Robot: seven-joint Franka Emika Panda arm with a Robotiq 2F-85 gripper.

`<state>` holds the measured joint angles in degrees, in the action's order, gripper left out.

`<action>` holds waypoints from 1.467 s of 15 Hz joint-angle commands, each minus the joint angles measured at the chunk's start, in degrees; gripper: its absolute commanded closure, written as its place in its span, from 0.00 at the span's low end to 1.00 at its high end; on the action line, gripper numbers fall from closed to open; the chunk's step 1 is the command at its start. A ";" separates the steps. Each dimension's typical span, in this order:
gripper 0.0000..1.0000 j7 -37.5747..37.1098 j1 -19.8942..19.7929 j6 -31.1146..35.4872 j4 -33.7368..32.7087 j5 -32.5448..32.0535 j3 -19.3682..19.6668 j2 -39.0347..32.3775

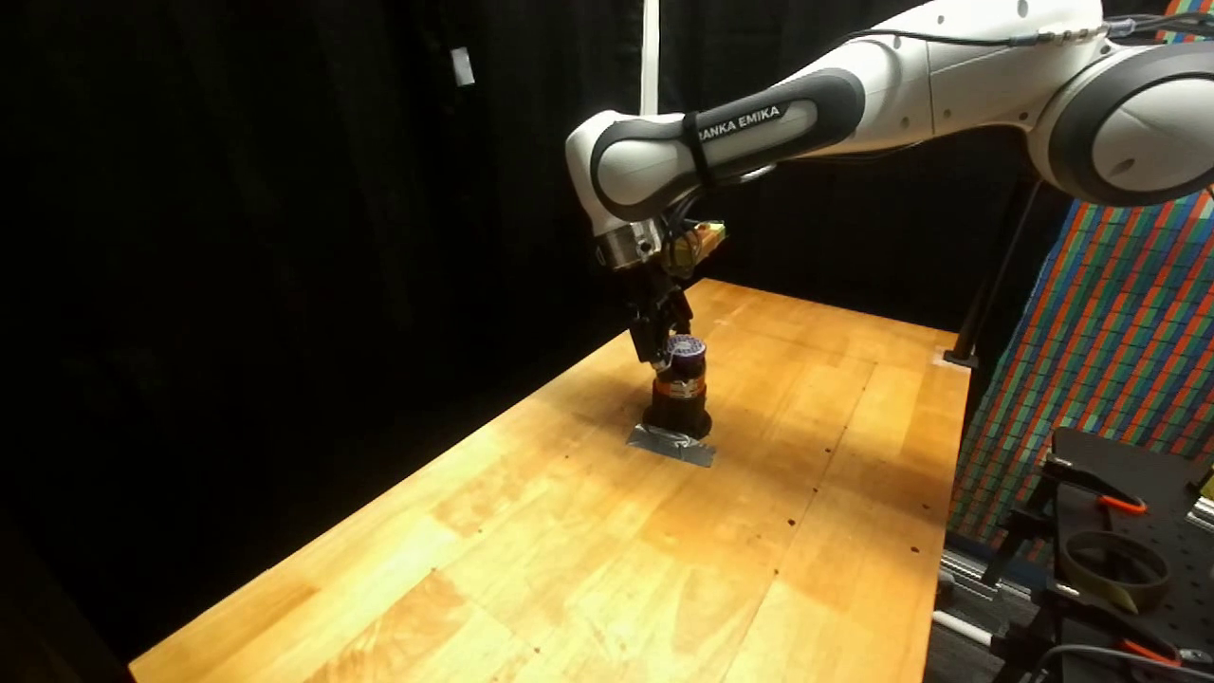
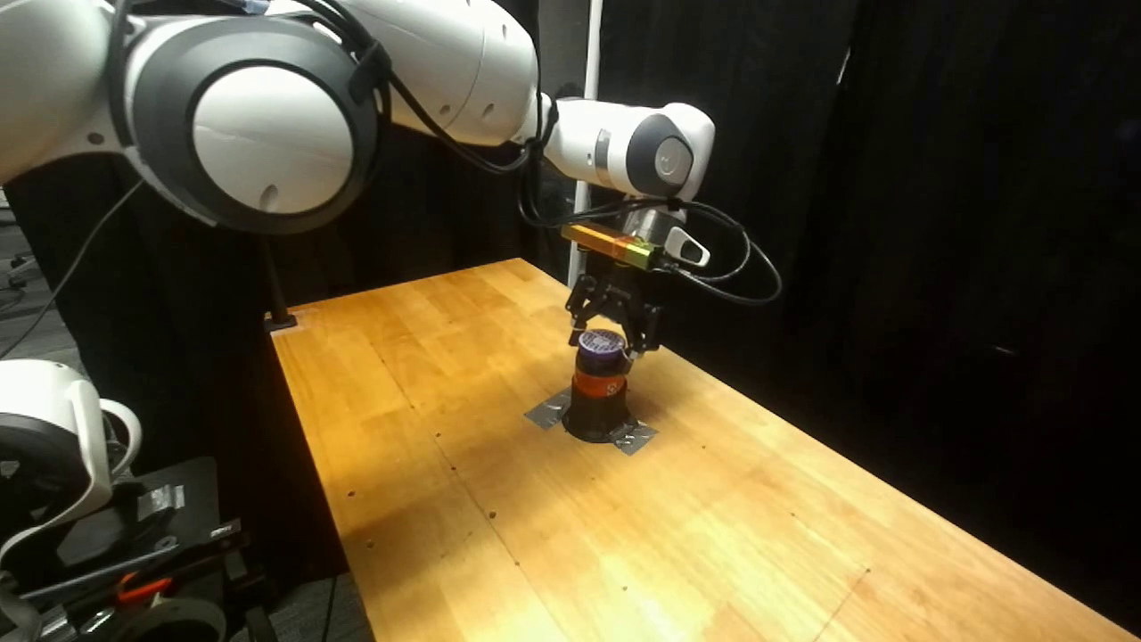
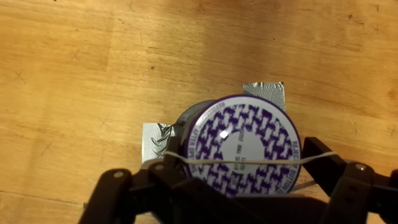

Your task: Put the rubber bung around the neck of the brown bottle

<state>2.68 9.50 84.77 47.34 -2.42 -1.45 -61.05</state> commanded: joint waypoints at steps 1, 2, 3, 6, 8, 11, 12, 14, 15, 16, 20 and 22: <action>0.00 -0.90 0.27 3.44 9.79 0.19 -0.18 5.82; 0.00 -0.83 0.24 4.98 12.21 0.21 -0.22 7.25; 0.00 -1.00 0.26 6.62 15.04 0.21 -0.20 8.88; 0.00 -1.79 0.56 10.91 22.45 0.14 -0.12 13.12; 0.00 -2.52 0.67 13.45 27.14 0.23 -0.13 15.72; 0.00 -4.22 0.36 17.31 33.84 -0.14 -0.89 19.22; 0.00 -4.87 0.46 18.74 36.18 -0.20 -0.94 20.46; 0.00 -6.15 0.63 22.12 41.11 -0.20 -1.09 23.05; 0.00 -6.85 0.63 23.96 43.72 -0.07 -1.13 24.55; 0.00 -7.57 0.73 25.92 46.31 -0.11 -1.14 26.02; 0.14 -11.42 1.92 37.68 56.60 -1.45 -0.62 31.52; 0.34 -14.48 2.96 44.92 62.00 -3.19 0.05 34.13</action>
<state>-7.05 10.80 121.32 98.18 -3.10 -2.00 -33.65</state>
